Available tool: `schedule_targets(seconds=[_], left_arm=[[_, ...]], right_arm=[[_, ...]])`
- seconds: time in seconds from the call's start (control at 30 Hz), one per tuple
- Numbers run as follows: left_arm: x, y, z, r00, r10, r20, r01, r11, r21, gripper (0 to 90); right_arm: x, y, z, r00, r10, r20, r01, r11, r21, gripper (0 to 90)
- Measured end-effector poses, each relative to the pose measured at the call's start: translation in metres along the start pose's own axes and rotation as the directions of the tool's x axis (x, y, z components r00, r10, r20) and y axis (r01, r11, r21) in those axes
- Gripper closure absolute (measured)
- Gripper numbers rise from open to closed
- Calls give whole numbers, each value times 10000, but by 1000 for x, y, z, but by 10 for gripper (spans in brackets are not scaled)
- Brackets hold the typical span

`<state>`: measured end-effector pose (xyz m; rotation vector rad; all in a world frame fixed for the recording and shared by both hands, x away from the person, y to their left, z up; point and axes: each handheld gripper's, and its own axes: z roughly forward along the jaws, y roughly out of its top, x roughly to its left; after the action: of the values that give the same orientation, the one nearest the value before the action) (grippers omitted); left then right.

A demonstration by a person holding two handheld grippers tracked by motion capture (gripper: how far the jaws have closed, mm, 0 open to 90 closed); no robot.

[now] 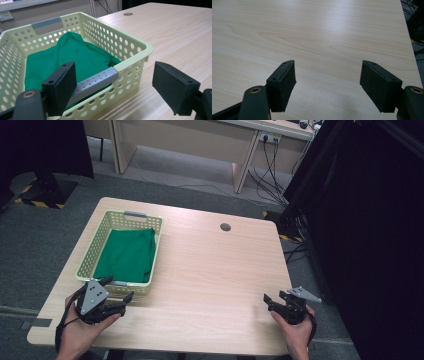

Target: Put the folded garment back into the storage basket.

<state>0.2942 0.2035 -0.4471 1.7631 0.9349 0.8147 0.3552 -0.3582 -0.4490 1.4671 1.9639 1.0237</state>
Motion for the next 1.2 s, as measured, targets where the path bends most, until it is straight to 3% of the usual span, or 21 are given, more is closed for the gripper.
schedule_targets(seconds=[0.17, 0.67, 1.2], left_arm=[[-2, 2, -4, 9999, 115, -45, -117, 9993, -356, 201], [-7, -8, -10, 9999, 6, 120, -3, 9997, -254, 203], [-13, -20, -4, 9993, -23, 379, 18, 9999, 116, 211]], right_arm=[[-2, -2, -1, 10000, 41, 50, -41, 10000, 1, 290], [-2, -5, 0, 10000, 28, 76, -29, 10000, 63, 290], [-3, -9, 2, 9999, 89, 94, -90, 9999, 138, 289]])
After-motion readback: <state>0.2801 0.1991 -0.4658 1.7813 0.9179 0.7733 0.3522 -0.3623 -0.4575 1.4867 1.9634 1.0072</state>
